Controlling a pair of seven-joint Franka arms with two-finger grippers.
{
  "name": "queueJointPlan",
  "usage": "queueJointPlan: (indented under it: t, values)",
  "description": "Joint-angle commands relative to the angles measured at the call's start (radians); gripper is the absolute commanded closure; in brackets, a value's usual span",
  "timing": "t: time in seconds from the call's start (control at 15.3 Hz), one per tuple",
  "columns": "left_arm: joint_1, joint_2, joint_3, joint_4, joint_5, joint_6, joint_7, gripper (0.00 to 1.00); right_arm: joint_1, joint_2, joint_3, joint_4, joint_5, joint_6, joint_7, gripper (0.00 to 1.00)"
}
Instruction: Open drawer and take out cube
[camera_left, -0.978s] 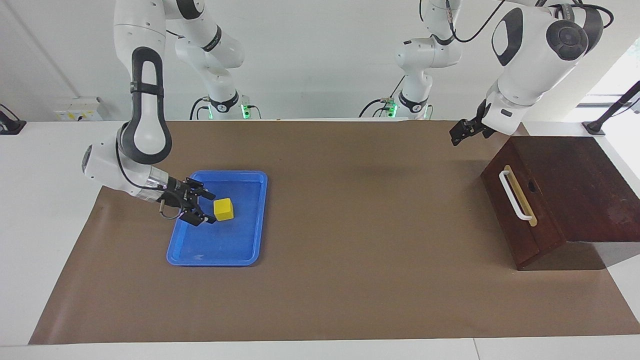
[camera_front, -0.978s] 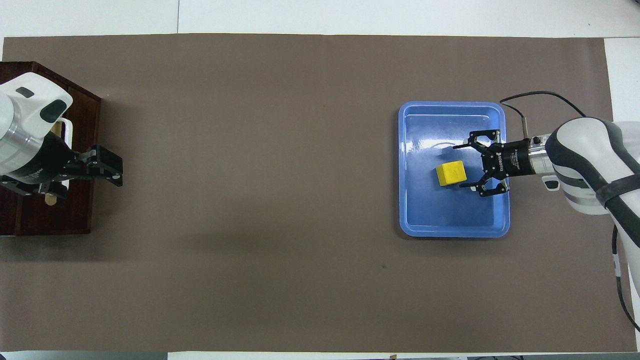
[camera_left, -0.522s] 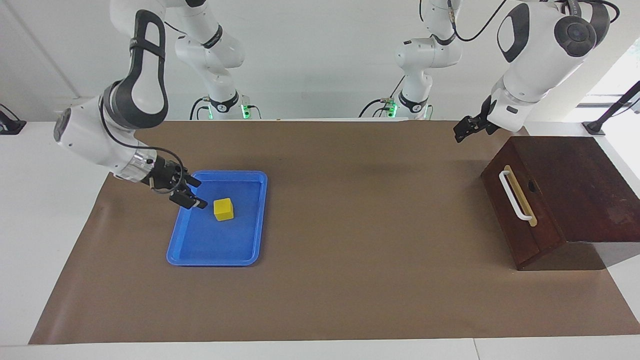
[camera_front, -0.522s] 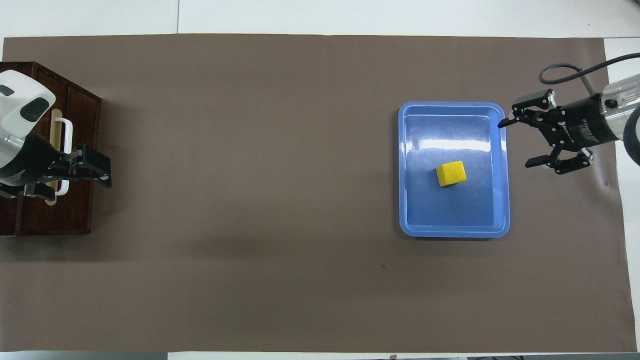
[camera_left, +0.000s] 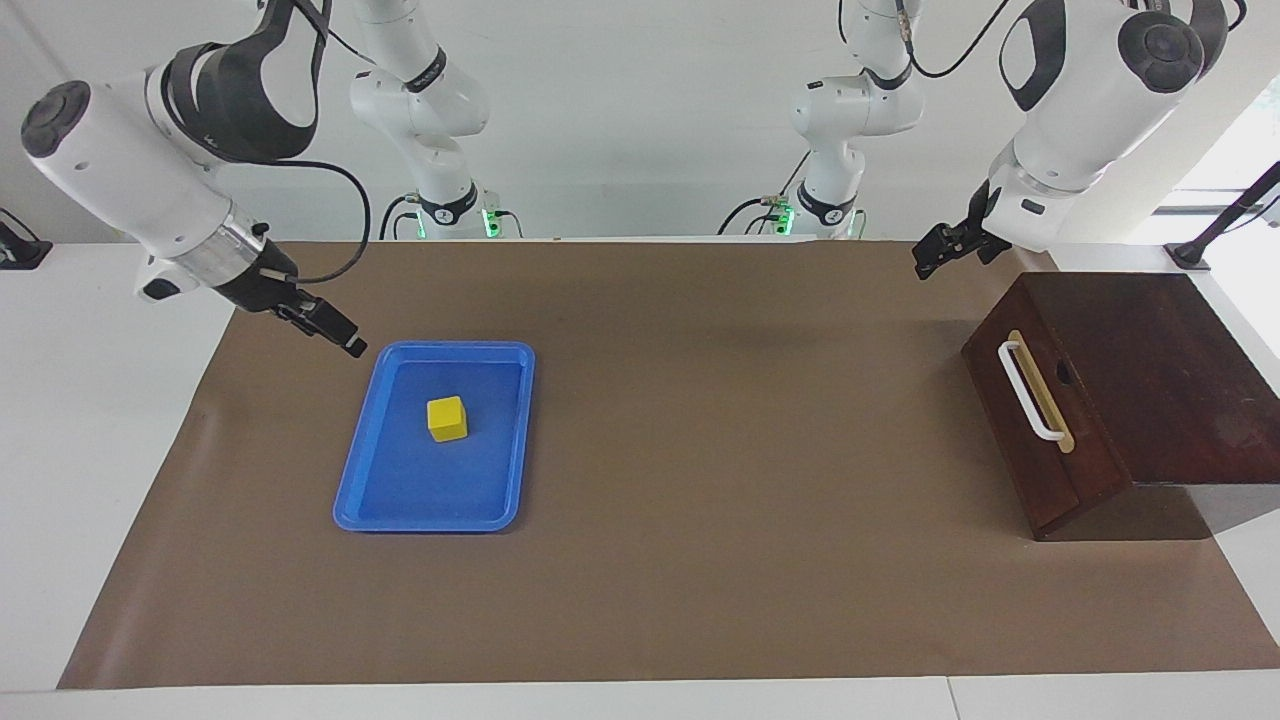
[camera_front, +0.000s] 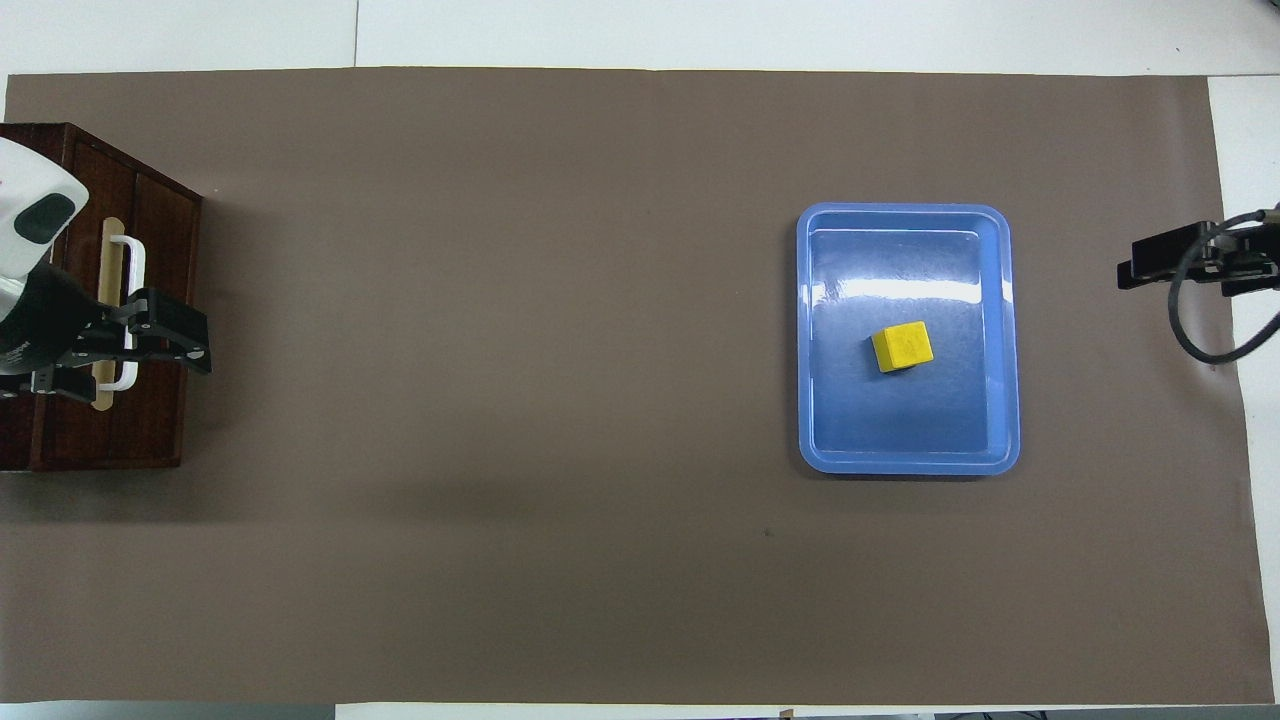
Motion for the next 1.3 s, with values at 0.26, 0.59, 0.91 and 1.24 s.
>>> queueJointPlan:
  t: [0.26,0.59,0.91,1.24]
  values:
    - [0.002,-0.017,0.003,-0.003,-0.013,-0.016,-0.001,0.00,-0.014,-0.046,0.007,-0.020,-0.058,-0.149,-0.156,0.00]
    - [0.004,-0.017,0.003,-0.003,-0.013,-0.014,-0.001,0.00,-0.013,-0.040,0.010,-0.002,-0.083,-0.216,-0.095,0.00]
    - [0.002,-0.017,0.003,-0.003,-0.013,-0.014,-0.003,0.00,-0.005,-0.032,0.011,0.018,-0.126,-0.188,-0.095,0.00]
    - [0.002,-0.018,0.003,-0.003,-0.013,-0.014,-0.001,0.00,-0.003,-0.034,0.010,0.023,-0.113,-0.191,-0.095,0.00]
